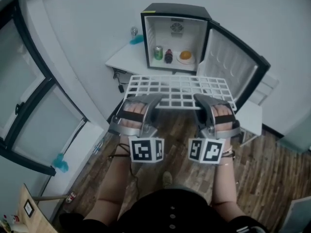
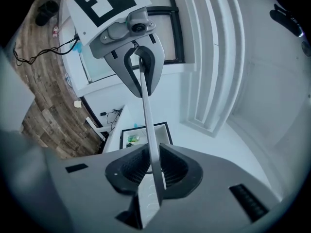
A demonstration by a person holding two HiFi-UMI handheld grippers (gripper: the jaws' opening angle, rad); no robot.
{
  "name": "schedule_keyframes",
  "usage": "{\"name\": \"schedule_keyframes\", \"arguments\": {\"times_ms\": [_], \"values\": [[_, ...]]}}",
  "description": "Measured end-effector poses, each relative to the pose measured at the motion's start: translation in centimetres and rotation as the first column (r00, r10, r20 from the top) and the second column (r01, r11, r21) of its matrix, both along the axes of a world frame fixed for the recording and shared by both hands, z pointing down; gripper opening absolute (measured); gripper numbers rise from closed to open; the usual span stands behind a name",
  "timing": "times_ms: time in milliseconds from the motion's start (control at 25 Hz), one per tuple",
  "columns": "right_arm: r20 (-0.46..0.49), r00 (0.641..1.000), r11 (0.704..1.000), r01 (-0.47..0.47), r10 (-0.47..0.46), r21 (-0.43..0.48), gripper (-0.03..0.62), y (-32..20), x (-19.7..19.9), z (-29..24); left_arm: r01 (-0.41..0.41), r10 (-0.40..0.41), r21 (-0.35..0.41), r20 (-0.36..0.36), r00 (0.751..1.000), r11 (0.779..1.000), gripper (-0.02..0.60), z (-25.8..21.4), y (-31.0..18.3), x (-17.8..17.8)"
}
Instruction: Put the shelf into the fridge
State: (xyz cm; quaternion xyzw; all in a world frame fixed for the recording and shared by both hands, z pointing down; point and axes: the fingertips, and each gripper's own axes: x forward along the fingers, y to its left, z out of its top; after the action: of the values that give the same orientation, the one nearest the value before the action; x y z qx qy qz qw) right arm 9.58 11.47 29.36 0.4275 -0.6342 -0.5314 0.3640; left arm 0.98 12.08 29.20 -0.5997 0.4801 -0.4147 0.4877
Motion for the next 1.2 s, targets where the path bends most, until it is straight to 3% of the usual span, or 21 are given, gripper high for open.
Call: {"name": "schedule_keyframes", "arguments": {"times_ms": [560, 1200], "values": [[-0.011, 1.000, 0.999, 0.021, -0.021, 0.039, 0.058, -11.7, 0.5, -0.2, 0.020, -0.020, 0.016, -0.004, 1.000, 1.000, 0.046, -0.1, -11.6, 0.5], [-0.039, 0.999, 1.000, 0.020, -0.020, 0.014, 0.058, -15.9, 1.1, 0.8, 0.002, -0.002, -0.009, -0.018, 1.000, 1.000, 0.046, 0.9, -15.9, 1.1]]}}
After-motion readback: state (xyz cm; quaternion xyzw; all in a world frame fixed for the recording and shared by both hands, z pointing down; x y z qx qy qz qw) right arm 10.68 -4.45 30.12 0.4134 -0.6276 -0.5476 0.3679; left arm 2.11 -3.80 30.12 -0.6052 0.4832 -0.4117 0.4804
